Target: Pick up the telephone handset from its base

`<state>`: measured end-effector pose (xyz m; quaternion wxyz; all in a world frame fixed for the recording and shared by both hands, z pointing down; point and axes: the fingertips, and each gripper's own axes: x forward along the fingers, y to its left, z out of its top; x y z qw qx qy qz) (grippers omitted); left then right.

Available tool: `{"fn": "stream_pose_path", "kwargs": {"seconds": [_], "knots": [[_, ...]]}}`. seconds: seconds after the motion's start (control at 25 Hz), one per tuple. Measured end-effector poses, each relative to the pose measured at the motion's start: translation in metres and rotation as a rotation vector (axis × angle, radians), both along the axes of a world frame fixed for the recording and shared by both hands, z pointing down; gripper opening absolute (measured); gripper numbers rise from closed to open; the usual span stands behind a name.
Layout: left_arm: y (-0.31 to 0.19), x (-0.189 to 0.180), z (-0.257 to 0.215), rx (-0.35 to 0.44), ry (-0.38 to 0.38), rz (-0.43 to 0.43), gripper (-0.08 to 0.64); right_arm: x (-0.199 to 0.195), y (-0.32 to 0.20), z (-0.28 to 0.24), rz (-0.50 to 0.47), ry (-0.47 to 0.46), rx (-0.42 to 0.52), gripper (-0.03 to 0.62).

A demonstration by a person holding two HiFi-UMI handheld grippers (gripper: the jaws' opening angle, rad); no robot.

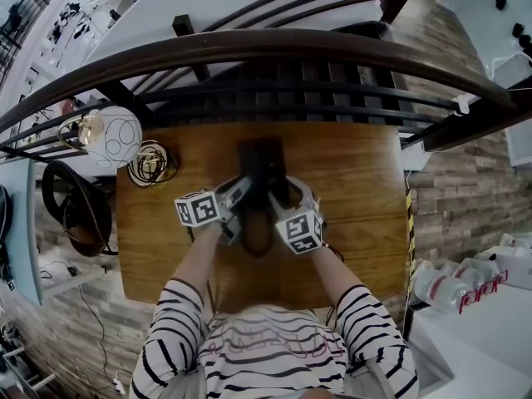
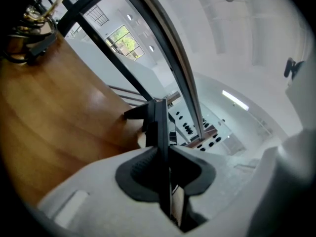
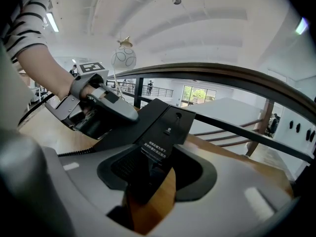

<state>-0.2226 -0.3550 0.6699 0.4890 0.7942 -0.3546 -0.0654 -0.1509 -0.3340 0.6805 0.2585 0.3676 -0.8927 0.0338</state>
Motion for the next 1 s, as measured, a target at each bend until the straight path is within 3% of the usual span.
{"fn": "stream_pose_path", "kwargs": {"seconds": [0.72,1.0], "knots": [[0.01,-0.001,-0.019,0.036,0.058,0.011,0.067,0.001,0.002,-0.002,0.003,-0.012,-0.009,0.198],[0.024,-0.008,-0.036,0.058,0.074,-0.013,0.067,0.012,0.006,-0.009,0.054,-0.074,-0.091,0.178]]}}
